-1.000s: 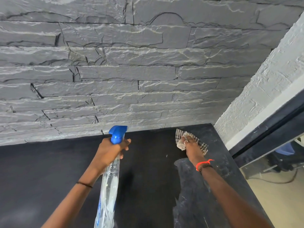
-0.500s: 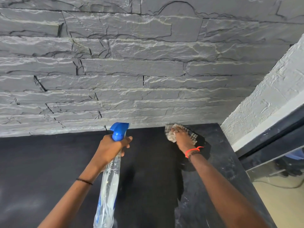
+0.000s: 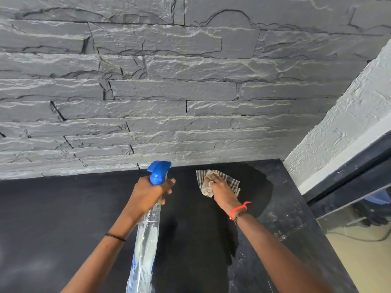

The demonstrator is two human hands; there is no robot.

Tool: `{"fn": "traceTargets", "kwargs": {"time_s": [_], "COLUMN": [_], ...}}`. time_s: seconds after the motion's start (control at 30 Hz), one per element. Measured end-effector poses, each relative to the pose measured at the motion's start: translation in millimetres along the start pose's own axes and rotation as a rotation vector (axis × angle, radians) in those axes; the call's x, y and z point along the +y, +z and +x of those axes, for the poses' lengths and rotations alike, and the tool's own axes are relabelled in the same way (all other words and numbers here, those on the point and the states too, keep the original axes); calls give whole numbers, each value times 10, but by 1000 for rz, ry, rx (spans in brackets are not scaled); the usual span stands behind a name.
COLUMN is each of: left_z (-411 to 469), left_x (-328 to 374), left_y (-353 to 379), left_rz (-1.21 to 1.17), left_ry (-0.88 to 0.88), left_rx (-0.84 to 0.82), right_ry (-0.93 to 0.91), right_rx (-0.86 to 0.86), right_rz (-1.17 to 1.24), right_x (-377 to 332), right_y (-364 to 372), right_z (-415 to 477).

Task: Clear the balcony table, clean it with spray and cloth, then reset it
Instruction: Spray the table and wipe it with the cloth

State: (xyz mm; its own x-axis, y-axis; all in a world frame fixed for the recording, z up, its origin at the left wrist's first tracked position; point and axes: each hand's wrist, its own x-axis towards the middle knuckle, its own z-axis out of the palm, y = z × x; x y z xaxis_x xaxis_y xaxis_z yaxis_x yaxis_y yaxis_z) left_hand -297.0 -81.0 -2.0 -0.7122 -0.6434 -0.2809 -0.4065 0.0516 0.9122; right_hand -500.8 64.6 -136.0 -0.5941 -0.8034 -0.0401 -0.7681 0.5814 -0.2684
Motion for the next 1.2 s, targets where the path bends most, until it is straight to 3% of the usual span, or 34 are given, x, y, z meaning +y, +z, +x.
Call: {"fn": "traceTargets", "kwargs": {"time_s": [0.17, 0.37, 0.67, 1.2], "left_z": [-70, -104, 6, 71], "left_x": [-50, -32, 410, 996], "left_y": [-54, -13, 648, 1853], "left_rz": [-6, 59, 141, 248], "left_ry": [14, 10, 80, 64], "left_rx": [-18, -96, -263, -385], "right_ry": [92, 305, 65, -47], "right_rx": [20, 69, -44, -46], "right_rz": [7, -23, -41, -44], "right_x": [224, 522, 436, 548], "right_y": [-217, -233, -72, -143], "right_z": [171, -285, -853, -924]}}
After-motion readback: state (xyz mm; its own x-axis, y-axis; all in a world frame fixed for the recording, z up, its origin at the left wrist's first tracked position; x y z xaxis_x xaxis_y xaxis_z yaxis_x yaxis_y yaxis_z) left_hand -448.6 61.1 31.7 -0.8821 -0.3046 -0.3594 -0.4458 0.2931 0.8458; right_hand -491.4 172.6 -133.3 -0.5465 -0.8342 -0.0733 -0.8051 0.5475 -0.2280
